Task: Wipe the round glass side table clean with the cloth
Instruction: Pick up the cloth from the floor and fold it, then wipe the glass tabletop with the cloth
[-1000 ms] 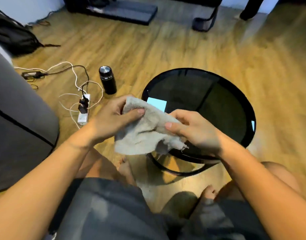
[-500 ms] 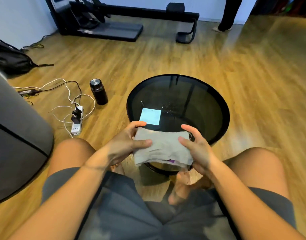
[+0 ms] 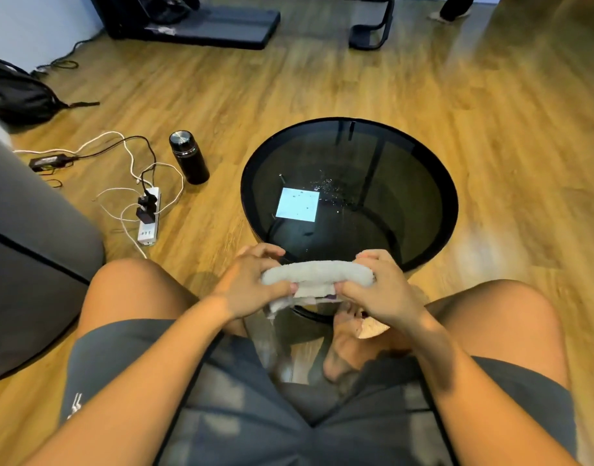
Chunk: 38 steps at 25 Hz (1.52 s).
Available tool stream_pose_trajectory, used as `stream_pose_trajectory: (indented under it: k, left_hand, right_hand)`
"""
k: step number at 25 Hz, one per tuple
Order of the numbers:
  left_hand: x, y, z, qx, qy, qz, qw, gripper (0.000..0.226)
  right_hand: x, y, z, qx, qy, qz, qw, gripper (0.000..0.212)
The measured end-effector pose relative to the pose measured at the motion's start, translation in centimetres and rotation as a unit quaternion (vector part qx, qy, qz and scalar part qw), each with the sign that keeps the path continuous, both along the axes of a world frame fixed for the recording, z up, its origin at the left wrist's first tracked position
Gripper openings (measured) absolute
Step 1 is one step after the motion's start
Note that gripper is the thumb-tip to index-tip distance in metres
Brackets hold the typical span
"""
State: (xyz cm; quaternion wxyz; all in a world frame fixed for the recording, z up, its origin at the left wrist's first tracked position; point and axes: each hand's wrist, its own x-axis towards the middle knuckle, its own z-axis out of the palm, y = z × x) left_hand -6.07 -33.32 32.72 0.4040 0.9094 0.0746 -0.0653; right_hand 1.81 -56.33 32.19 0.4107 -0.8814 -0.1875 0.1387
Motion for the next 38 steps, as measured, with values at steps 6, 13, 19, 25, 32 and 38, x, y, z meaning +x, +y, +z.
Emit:
stream_pose_trajectory:
  k: [6,13,19,25,32,38]
  left_hand:
    - [1.5,-4.5,0.0,-0.138,0.06,0.103,0.983,0.017]
    - [2.9,-8.0,-0.6,-0.556,0.134,0.346,0.743,0.028]
    - [2.6,-8.8,-0.7,-0.591,0.055,0.278,0.755,0.034]
    - [3.4,-6.6,-1.7,-0.029,-0.046,0.098,0.994,0.051]
    - [7.8,-0.6,-6.2,0.281,0.088,-0.018,0.955,0.121]
    - [9.0,0.3,-8.3,0.271,0.016,-0.03,0.962,0.133]
  right_hand:
    - [0.2,0.6,-0.2,0.037,-0.035,-0.192,0.98,0.014]
    - [-4.7,2.7,-1.0,-0.014,-0.17,-0.035,0.985,0.049]
    - [-2.9,2.5,-1.0,0.209,0.02,-0.143,0.967,0.032]
    - [0.5,0.2,0.1,0.119,0.066,-0.158,0.978,0.038]
    - [13.1,-4.9,-1.3,-0.268,-0.054,-0.226,0.935,0.058]
    - [10.7,-1.3,-0.8,-0.369,-0.1,-0.124,0.916,0.051]
